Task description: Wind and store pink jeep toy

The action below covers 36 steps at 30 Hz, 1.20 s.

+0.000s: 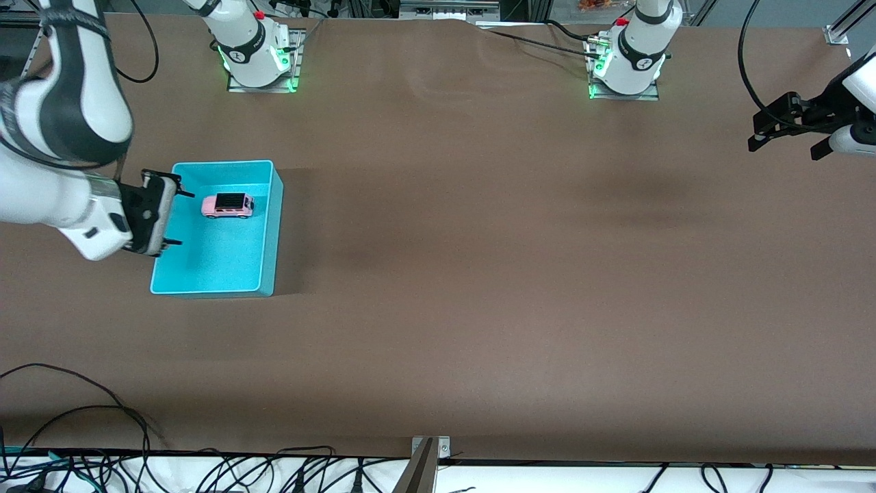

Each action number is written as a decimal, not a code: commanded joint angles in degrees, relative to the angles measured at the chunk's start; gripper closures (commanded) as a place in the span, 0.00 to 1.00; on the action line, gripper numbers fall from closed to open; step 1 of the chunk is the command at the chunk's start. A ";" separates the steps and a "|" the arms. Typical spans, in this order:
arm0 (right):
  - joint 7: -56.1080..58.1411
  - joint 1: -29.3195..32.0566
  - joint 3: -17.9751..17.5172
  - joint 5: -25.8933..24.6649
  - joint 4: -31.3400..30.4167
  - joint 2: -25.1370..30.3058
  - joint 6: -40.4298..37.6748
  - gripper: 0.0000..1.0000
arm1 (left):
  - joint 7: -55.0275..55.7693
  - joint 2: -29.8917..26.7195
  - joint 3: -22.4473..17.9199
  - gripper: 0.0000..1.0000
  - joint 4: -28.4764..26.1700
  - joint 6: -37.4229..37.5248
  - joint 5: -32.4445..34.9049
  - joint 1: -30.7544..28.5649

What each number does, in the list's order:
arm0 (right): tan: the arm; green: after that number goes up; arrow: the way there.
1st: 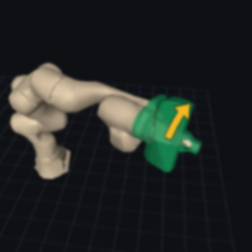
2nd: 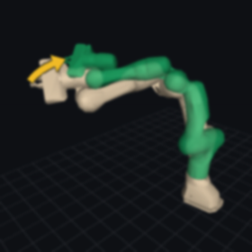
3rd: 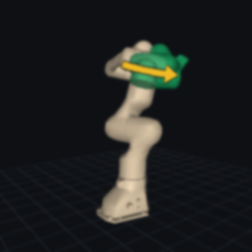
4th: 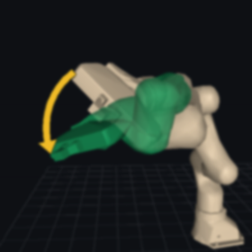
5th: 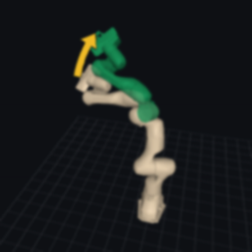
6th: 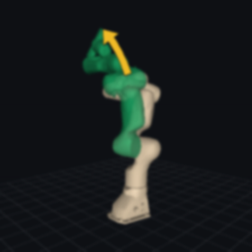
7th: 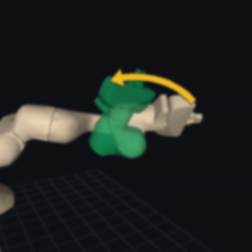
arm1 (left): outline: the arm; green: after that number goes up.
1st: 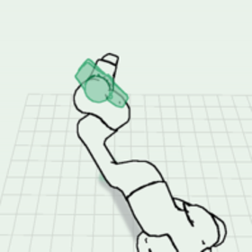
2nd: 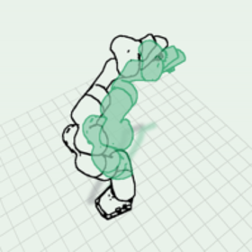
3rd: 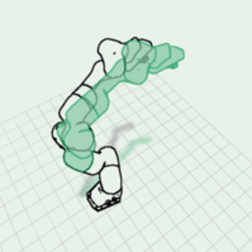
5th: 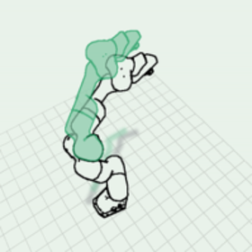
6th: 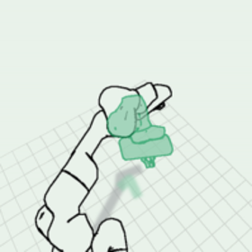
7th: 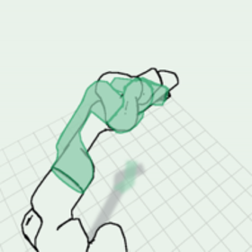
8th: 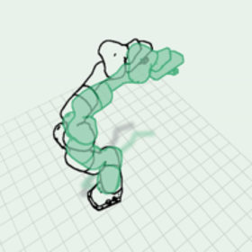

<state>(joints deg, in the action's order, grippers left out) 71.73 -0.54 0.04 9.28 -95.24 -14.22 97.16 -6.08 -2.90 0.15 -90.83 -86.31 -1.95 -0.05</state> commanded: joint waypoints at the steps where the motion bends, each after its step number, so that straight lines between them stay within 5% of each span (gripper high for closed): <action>1: -18.25 -0.25 -0.13 0.13 7.34 0.42 -6.28 0.00 | -0.33 1.23 0.11 0.00 2.41 0.70 -1.04 -0.56; 16: -65.28 -0.69 0.05 -5.59 17.19 1.65 -9.54 0.00 | 0.11 1.67 0.47 0.00 2.24 -3.08 0.02 -0.47; 21: -69.53 -0.52 0.40 -5.85 18.51 1.56 -9.36 0.00 | 0.20 2.63 0.38 0.00 2.24 -3.08 -0.07 -0.65; 26: -69.71 -0.52 0.05 -11.29 18.07 3.41 -9.27 0.00 | 0.28 2.72 0.38 0.00 2.24 -3.08 0.28 -0.47; 32: -69.44 -0.52 0.22 -11.57 10.62 9.03 -6.64 0.00 | 0.46 2.72 0.47 0.00 2.24 -2.99 0.54 -0.47; 36: -69.44 -0.52 0.22 -11.92 -0.01 16.23 -0.06 0.00 | 2.56 2.63 0.73 0.00 2.24 -2.90 1.25 -0.21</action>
<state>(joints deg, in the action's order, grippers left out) 3.09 -0.94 0.26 -1.30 -81.30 -8.10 90.30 -5.84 -0.94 0.21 -90.40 -89.77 -1.92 -0.13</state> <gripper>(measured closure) 0.000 0.000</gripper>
